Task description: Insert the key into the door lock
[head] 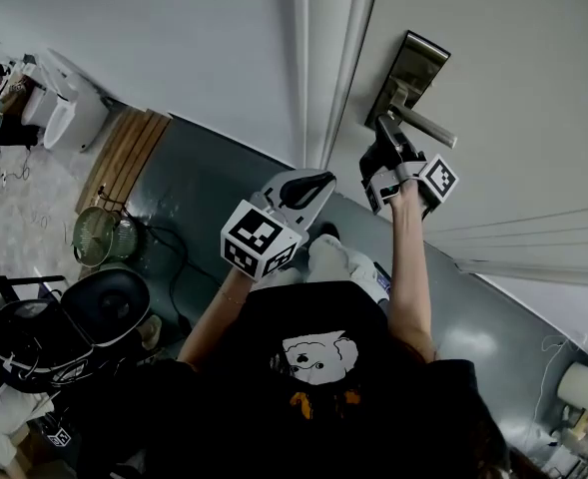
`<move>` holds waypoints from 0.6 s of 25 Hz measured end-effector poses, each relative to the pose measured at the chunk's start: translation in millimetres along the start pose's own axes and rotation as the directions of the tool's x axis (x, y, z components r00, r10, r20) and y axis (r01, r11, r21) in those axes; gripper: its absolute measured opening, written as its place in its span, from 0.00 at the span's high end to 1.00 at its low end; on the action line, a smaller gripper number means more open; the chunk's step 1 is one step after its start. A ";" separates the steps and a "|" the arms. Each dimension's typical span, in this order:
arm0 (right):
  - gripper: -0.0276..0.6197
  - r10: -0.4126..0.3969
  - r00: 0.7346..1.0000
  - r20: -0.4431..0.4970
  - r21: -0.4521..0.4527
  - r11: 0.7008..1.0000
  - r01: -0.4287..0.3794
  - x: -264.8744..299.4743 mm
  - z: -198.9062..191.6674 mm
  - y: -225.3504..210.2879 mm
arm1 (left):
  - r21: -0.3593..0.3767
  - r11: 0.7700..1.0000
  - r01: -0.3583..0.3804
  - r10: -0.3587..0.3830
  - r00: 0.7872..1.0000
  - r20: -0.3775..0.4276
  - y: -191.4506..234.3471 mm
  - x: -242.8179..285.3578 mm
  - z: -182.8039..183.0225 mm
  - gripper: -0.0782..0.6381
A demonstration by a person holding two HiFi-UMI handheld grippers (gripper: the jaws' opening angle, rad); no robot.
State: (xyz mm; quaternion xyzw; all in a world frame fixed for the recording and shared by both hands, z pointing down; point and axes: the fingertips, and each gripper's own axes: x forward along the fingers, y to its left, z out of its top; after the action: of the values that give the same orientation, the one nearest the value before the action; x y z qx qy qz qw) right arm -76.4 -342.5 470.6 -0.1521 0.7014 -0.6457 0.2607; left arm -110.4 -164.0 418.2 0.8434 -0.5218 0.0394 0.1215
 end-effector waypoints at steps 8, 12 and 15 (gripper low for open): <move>0.91 -0.043 0.999 0.016 -0.052 0.998 0.044 -21.9 -8.3 4.7 | -0.003 1.000 0.009 -0.009 1.000 0.018 -4.4 -9.0 0.4 0.86; 0.90 -0.074 0.997 0.003 -0.098 0.992 0.074 -37.8 -16.2 0.2 | -0.007 1.000 0.007 -0.007 1.000 0.022 -6.4 -13.4 -3.6 0.86; 0.91 -0.087 0.996 -0.004 -0.132 0.988 0.085 -47.4 -27.7 3.5 | -0.012 1.000 0.008 -0.008 1.000 0.019 -9.2 -19.9 -7.7 0.86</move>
State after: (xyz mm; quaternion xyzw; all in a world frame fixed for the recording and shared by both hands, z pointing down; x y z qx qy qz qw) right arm -52.8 -293.1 476.0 -0.1959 0.7366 -0.6094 0.2185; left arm -110.7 -140.9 420.3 0.8450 -0.5200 0.0276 0.1216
